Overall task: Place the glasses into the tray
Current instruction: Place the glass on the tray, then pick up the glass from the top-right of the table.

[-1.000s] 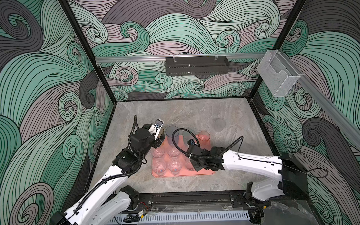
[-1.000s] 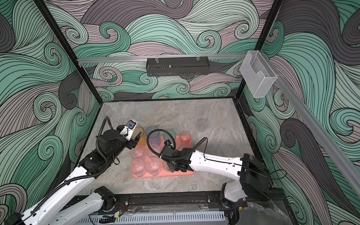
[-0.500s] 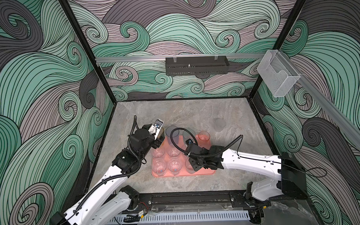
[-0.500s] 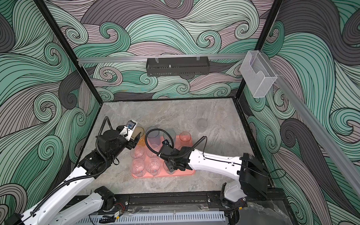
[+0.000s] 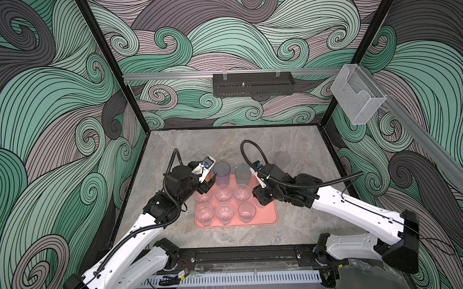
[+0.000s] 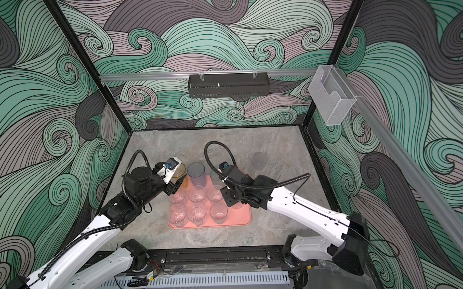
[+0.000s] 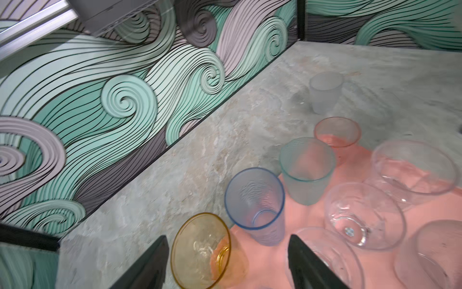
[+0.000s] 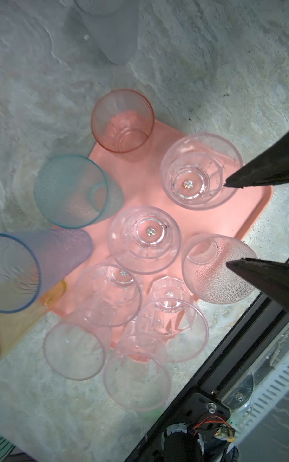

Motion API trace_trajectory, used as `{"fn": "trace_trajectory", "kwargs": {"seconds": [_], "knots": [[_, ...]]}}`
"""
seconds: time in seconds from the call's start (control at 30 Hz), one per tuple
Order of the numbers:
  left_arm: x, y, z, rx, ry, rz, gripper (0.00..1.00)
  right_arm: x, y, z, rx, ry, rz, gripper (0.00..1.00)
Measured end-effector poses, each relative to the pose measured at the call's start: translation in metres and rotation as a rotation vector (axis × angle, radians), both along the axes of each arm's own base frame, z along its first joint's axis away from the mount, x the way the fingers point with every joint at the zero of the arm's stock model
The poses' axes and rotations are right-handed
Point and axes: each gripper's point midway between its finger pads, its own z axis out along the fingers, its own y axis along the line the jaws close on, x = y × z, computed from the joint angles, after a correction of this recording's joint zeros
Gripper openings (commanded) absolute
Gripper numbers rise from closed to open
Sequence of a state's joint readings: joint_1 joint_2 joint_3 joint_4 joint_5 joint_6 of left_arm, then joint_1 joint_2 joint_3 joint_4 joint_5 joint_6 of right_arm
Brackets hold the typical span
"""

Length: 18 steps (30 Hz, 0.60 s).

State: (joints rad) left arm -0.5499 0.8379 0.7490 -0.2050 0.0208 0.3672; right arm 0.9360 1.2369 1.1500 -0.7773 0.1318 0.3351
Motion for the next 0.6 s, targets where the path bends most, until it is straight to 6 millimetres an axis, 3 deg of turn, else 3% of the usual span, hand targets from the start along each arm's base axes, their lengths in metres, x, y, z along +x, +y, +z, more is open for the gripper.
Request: {"fn": "trace_trajectory", "kwargs": {"seconds": [0.17,0.33,0.47,0.6], "knots": [[-0.020,-0.031,0.006,-0.029,-0.016,-0.226,0.76,0.009,0.002,0.028,0.099,-0.130,0.057,0.49],[-0.026,-0.045,0.002,-0.023,-0.012,-0.323,0.76,0.009,-0.003,0.048,0.216,-0.338,0.117,0.51],[-0.026,-0.050,-0.006,-0.009,0.007,-0.354,0.76,0.028,-0.010,0.063,0.231,-0.423,0.078,0.51],[-0.025,-0.056,-0.011,-0.008,0.019,-0.381,0.76,0.049,-0.025,0.061,0.203,-0.443,0.004,0.51]]}}
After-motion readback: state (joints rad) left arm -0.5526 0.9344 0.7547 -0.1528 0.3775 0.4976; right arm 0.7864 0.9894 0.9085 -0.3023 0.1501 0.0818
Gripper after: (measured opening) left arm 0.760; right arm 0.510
